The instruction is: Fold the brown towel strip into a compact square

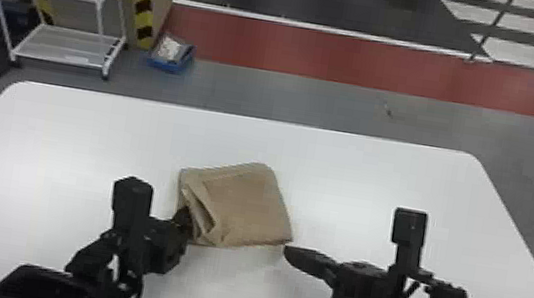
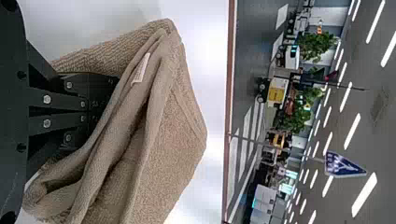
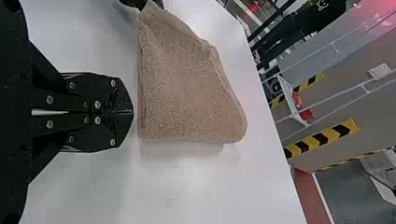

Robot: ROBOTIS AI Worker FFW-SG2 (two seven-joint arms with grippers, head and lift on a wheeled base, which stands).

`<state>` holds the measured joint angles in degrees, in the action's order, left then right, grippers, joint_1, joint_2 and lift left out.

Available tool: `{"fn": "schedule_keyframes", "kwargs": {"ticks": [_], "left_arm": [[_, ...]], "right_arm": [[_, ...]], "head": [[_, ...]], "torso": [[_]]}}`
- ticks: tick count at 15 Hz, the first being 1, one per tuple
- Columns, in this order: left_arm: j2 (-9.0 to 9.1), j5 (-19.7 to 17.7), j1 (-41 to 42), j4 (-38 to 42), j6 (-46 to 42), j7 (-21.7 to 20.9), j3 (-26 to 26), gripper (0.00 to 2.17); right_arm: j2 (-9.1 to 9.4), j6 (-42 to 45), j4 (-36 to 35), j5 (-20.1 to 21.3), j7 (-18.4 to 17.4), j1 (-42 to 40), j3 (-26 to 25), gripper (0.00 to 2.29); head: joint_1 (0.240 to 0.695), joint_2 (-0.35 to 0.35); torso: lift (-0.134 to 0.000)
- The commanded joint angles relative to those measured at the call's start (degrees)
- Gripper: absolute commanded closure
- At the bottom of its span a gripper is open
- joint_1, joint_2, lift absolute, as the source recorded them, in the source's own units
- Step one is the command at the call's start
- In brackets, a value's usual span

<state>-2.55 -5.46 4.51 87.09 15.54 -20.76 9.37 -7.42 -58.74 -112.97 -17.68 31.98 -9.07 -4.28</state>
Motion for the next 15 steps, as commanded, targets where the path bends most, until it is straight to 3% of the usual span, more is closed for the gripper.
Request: {"fn": "schedule_keyframes", "kwargs": {"ticks": [1, 5, 8, 12, 15], "left_arm": [[-0.17, -0.2, 1.9, 3.3, 1.1, -0.1, 0.0, 2.12], [-0.61, -0.2, 5.9, 13.4, 7.1, -1.3, -0.1, 2.12], [-0.79, -0.3, 7.9, 16.6, 8.2, -2.4, -0.3, 2.12], [-0.88, -1.2, 7.4, 19.5, 10.1, -6.3, 0.5, 2.12], [-2.46, -3.2, 6.5, 21.5, 11.3, -7.8, -0.4, 2.12]], "right_arm": [[0.21, 1.8, 4.2, 0.9, -1.0, 3.3, 3.0, 2.04], [1.0, 10.1, 13.4, 2.2, -4.2, 9.9, 6.3, 2.04], [1.0, 12.9, 17.9, 3.3, -5.7, 13.6, 6.6, 2.04], [0.91, 13.9, 19.6, 5.7, -6.0, 13.8, 0.0, 2.04], [0.91, 14.5, 19.7, 7.3, -6.1, 13.8, -3.4, 2.04]], "head": [[0.695, -0.078], [0.695, -0.054], [0.695, -0.052], [0.695, -0.089], [0.695, -0.169]], "torso": [[-0.115], [-0.115], [-0.115], [-0.115], [-0.115]]}}
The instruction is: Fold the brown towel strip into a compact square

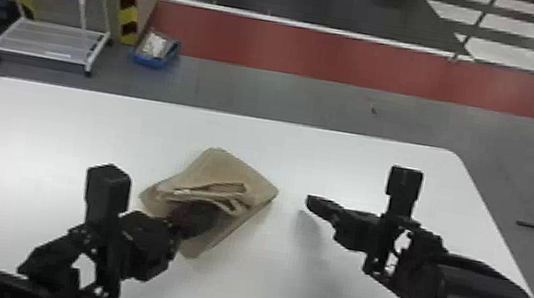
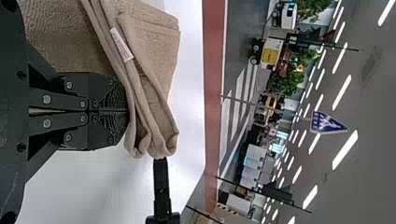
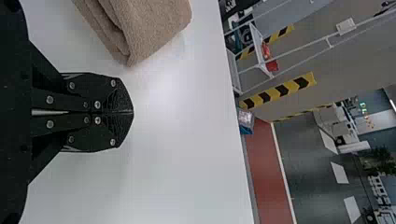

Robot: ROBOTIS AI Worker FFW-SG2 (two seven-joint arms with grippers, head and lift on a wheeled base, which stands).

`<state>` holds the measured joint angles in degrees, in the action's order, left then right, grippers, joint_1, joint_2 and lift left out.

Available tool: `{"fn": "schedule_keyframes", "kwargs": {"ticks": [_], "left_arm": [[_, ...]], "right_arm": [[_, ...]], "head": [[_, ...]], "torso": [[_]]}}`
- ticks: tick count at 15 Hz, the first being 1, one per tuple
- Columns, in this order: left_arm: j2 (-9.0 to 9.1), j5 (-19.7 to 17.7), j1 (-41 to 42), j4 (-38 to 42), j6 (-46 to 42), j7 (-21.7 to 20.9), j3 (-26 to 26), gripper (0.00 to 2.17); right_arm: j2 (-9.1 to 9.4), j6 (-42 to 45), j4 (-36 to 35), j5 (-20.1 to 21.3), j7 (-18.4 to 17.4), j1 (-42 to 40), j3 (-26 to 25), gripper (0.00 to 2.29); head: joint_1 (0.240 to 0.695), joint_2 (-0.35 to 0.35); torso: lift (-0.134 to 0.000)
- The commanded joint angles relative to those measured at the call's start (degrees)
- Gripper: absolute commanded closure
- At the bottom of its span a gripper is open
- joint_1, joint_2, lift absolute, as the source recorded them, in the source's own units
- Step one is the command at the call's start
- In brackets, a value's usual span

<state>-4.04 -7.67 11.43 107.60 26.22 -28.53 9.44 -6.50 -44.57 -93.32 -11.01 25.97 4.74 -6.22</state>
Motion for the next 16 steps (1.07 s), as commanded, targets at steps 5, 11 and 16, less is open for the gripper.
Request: {"fn": "schedule_keyframes", "kwargs": {"ticks": [5, 11, 16], "left_arm": [[-3.52, -2.6, 0.0, 2.2, 0.6, 0.1, -2.3, 2.12], [-4.22, -2.4, 1.0, 1.6, -4.1, 1.3, -6.1, 2.12], [-3.78, -2.8, -3.5, -7.9, -14.8, 6.6, -5.8, 2.12]], "right_arm": [[0.17, 1.2, 0.0, 0.4, 0.0, -0.5, -1.6, 2.04], [-0.35, -2.5, -7.8, -2.9, 2.2, -5.1, -7.3, 2.04], [-0.18, -7.2, -18.7, -6.9, 5.4, -13.1, -7.5, 2.04]], "head": [[0.695, -0.172], [0.695, -0.156], [0.695, -0.115]], "torso": [[-0.115], [-0.115], [-0.115]]}}
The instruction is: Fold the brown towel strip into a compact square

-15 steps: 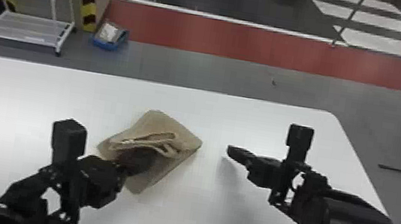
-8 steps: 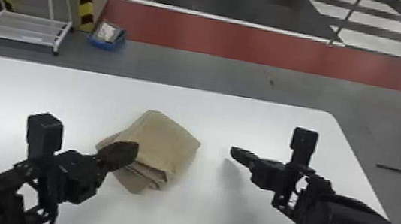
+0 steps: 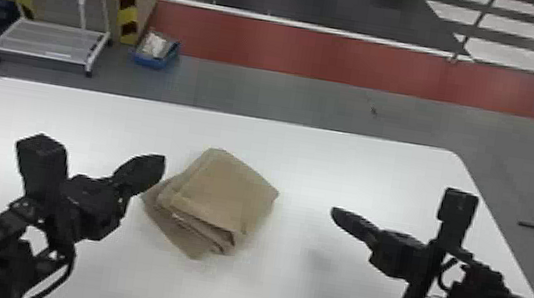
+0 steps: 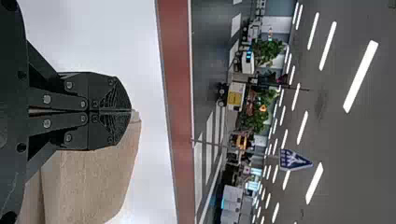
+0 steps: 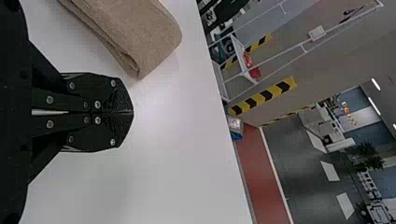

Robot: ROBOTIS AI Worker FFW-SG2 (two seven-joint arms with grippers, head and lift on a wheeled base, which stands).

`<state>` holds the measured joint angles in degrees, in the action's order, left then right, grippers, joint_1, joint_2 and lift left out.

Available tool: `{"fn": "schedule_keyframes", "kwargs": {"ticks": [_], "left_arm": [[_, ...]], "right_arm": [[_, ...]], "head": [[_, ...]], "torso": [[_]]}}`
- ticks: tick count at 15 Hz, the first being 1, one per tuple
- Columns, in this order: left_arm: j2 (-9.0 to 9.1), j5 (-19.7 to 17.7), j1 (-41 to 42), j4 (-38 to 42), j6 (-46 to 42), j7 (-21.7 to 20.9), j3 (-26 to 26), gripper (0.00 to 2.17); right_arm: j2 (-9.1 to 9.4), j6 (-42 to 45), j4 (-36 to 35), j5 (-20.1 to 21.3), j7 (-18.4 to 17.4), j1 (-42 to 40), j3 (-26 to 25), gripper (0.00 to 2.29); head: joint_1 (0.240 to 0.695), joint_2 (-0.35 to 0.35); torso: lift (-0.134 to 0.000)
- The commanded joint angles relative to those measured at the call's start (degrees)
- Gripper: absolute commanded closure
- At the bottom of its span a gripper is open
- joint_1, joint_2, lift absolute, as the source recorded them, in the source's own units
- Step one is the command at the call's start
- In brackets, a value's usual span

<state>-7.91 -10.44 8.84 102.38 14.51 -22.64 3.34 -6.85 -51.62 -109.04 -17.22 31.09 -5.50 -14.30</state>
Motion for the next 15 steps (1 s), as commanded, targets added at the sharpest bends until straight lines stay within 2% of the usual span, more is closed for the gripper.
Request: {"fn": "schedule_keyframes", "kwargs": {"ticks": [1, 2, 4, 5, 8, 10, 13, 15], "left_arm": [[0.09, 0.0, -1.3, -4.5, -6.6, 2.2, 0.4, 2.12], [0.09, 0.1, -1.7, -6.6, -9.8, 3.5, 0.2, 2.12], [-0.35, 0.4, -2.4, -8.9, -10.0, 3.4, -1.1, 2.12], [-0.53, 0.9, -2.5, -9.9, -9.6, 2.9, -1.4, 2.12], [-1.5, 2.7, -4.0, -14.2, -7.2, 1.8, -2.4, 2.12], [-1.41, 2.4, -4.2, -16.3, -6.8, 1.8, -2.6, 2.12], [-0.97, 2.4, -4.2, -17.0, -6.1, 1.3, -1.8, 2.12], [-0.79, 1.4, -3.3, -16.3, -5.1, -0.1, -1.4, 2.12]], "right_arm": [[0.35, 0.2, -4.4, -0.6, 1.3, -3.8, 1.6, 2.04], [0.35, 1.0, -5.0, 0.3, 2.8, -4.3, 3.0, 2.04], [0.17, 6.0, -5.3, 3.6, 6.7, -4.6, 4.8, 2.03], [-0.36, 6.0, -5.3, 4.1, 7.3, -4.7, 5.0, 2.03], [-0.36, 5.8, -5.1, 2.0, 12.9, -4.3, 2.6, 2.03], [-0.44, 5.6, -5.1, -1.7, 13.3, -4.0, 0.5, 2.03], [-0.36, 5.3, -5.2, -2.9, 12.8, -3.5, -2.0, 2.03], [-0.8, 3.8, -6.3, -3.1, 12.9, -2.8, -3.5, 1.94]], "head": [[0.695, -0.103], [0.695, -0.092], [0.695, -0.059], [0.695, -0.023], [0.695, 0.004], [0.695, 0.023], [0.695, 0.02], [0.695, -0.007]], "torso": [[-0.115], [-0.115], [-0.115], [-0.115], [-0.115], [-0.115], [-0.115], [-0.115]]}}
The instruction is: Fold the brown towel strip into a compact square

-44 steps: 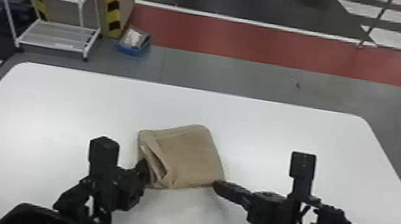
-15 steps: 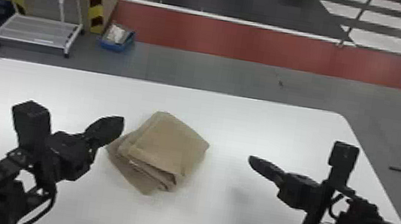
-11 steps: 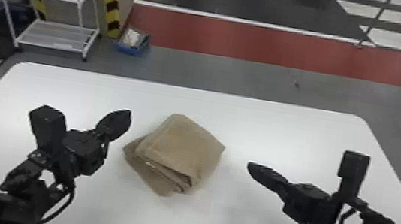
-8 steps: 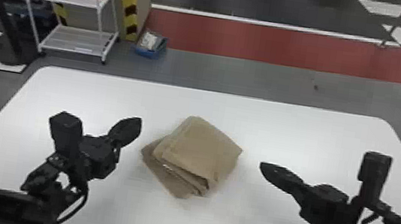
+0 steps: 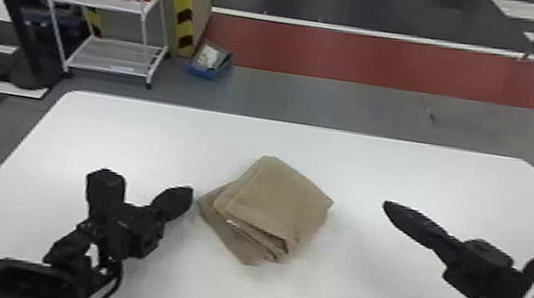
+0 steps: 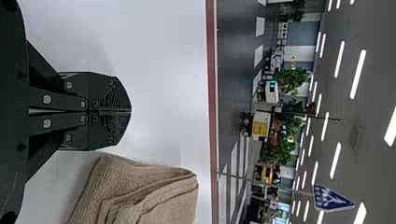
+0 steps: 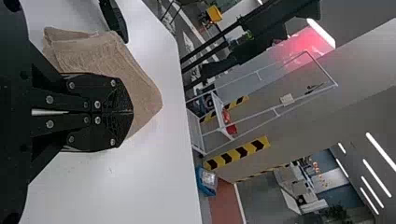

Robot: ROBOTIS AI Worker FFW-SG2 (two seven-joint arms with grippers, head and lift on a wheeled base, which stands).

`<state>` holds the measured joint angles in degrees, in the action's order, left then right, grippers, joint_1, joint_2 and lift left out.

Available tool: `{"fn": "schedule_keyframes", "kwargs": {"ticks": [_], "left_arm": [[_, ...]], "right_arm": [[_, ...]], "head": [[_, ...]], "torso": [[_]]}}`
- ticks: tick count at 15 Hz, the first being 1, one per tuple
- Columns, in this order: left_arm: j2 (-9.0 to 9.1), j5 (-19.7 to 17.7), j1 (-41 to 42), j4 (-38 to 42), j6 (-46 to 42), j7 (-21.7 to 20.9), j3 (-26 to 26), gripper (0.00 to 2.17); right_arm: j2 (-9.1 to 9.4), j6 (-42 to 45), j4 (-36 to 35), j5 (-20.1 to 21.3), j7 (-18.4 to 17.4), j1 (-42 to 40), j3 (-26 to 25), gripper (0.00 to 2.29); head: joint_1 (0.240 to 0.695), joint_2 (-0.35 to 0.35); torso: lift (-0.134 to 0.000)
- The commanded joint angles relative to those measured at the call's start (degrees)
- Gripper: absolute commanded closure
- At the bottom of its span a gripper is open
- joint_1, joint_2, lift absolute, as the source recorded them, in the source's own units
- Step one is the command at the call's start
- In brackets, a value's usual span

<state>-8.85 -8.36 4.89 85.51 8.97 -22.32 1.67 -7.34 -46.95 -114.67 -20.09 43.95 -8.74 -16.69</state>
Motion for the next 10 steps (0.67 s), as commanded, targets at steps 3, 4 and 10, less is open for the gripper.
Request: {"fn": "schedule_keyframes", "kwargs": {"ticks": [3, 4, 10], "left_arm": [[0.23, -2.2, 2.7, 2.9, 1.5, -1.6, 1.5, 2.12], [0.23, -2.4, 3.9, 4.3, 1.9, -2.1, 1.8, 2.12], [0.23, -6.3, 7.4, 11.8, 7.7, -4.0, 7.7, 2.12]], "right_arm": [[-1.01, -1.9, -0.6, -0.2, 0.3, 2.0, -1.8, 1.94], [-1.19, -1.9, -0.6, -0.2, 0.3, 2.6, -1.6, 1.94], [-1.45, -1.9, -0.4, 1.0, 0.7, 3.6, -1.0, 1.94]], "head": [[0.695, -0.04], [0.695, -0.05], [0.695, -0.113]], "torso": [[-0.115], [-0.115], [-0.115]]}}
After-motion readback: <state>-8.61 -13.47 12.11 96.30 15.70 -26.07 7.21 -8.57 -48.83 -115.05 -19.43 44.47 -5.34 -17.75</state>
